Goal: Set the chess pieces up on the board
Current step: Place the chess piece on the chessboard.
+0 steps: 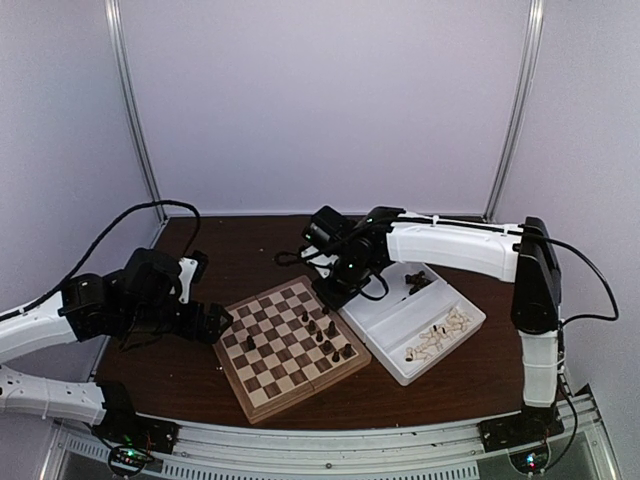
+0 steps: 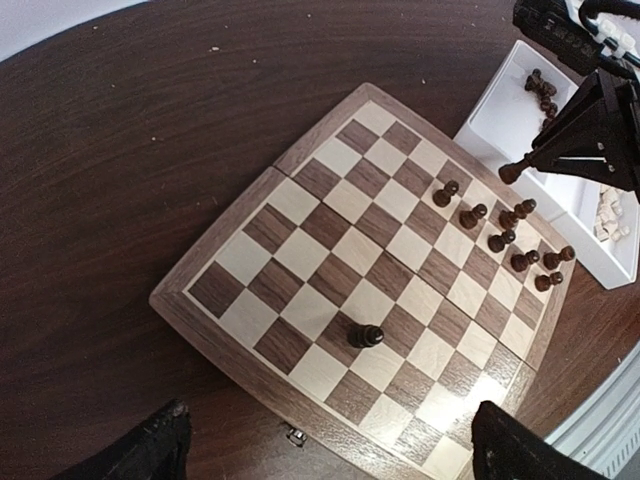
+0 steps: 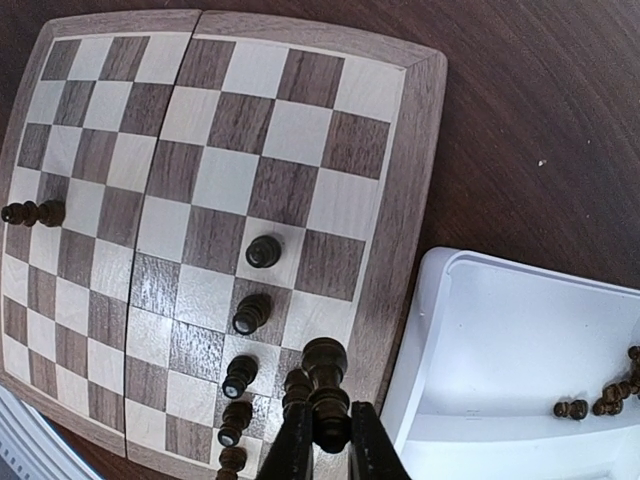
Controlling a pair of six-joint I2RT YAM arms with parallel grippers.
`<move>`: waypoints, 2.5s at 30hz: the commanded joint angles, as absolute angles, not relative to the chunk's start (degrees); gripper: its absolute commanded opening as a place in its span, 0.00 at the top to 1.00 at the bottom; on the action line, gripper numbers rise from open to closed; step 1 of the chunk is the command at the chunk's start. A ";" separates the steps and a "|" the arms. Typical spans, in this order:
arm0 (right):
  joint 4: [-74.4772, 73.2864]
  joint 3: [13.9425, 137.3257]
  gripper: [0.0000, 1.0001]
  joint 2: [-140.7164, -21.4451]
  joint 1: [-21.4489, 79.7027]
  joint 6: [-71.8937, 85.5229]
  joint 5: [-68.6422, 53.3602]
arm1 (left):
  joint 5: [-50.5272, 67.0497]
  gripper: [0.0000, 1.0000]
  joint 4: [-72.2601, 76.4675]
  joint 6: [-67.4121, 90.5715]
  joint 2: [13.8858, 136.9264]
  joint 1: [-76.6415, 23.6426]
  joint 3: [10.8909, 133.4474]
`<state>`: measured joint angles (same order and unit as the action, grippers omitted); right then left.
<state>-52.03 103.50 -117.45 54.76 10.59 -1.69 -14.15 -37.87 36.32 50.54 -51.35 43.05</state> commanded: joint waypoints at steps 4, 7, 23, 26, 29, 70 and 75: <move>-54.33 106.96 0.96 -119.76 54.58 8.73 -0.26 | -10.76 0.02 -38.41 35.19 52.54 -50.50 44.86; -54.34 108.32 0.96 -120.95 54.57 8.23 -0.26 | -10.68 0.02 -38.32 35.13 52.86 -50.45 44.85; -54.49 114.13 0.96 -126.58 54.50 5.76 3.00 | -9.30 0.02 -38.93 34.73 53.06 -50.01 44.74; -54.28 114.35 0.96 -127.12 54.51 5.70 3.21 | -8.93 0.02 -39.02 34.69 53.45 -49.92 44.65; -53.68 114.35 0.96 -127.47 54.58 5.48 3.27 | -8.72 0.02 -39.02 34.72 53.62 -49.81 44.67; -43.20 106.52 0.64 -115.41 54.57 6.16 5.13 | -6.97 0.02 -39.64 36.02 54.71 -48.96 45.16; -34.22 95.08 0.63 -105.39 54.58 8.58 4.89 | -6.40 0.05 -39.87 36.95 56.63 -48.80 45.59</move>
